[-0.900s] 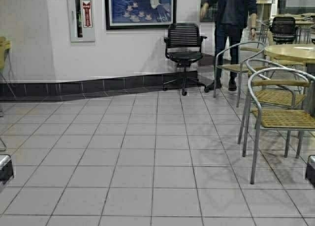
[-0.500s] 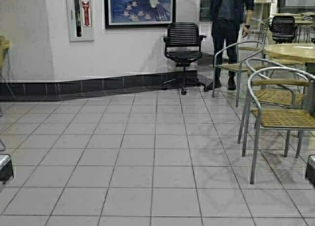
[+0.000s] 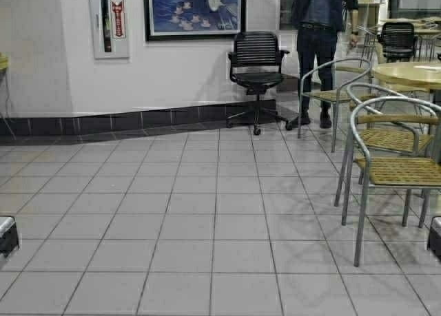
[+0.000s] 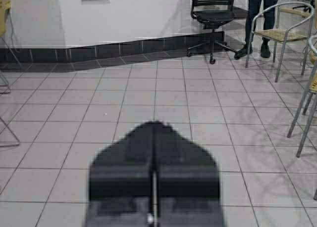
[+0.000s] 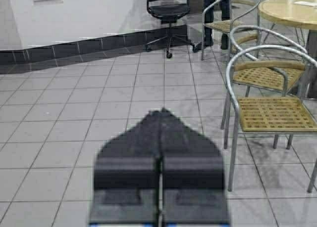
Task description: Push the chairs under the table
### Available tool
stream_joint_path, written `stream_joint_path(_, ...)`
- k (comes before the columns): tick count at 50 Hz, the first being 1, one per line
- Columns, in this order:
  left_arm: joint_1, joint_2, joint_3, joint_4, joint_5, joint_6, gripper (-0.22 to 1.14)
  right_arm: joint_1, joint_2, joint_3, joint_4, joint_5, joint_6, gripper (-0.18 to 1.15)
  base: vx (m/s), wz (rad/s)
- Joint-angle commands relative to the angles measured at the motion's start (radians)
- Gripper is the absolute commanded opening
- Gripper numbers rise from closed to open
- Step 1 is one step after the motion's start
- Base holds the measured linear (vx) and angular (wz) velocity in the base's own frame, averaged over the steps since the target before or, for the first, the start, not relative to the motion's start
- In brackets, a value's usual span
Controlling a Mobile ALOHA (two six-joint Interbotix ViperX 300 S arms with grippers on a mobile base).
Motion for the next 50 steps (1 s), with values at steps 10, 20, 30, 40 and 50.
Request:
stream_joint_path(10,-0.002,-0.003,-0.014,0.014,-0.008,0.003,0.02,0.0,0.014,-0.021,-0.002,-0.003,0.0,0.05,0.22,-0.07)
stream_joint_path(20,-0.002,-0.005,-0.009,0.014,-0.021,0.0,0.02,-0.002,0.012,-0.021,0.0,-0.006,0.002,0.05,0.24,0.02)
stream_joint_path(30,-0.002,-0.018,-0.002,0.014,-0.021,0.003,0.02,-0.002,0.014,-0.025,0.0,-0.006,0.003,0.05,0.3,0.13)
stream_joint_path(40,-0.002,-0.011,0.002,0.014,-0.025,-0.003,0.02,-0.002,0.014,-0.025,0.0,-0.005,0.003,0.05,0.33,0.21)
stream_joint_path(50,-0.002,-0.005,0.006,0.015,-0.034,-0.005,0.02,-0.002,0.021,-0.029,0.0,-0.006,0.003,0.05,0.31,0.2)
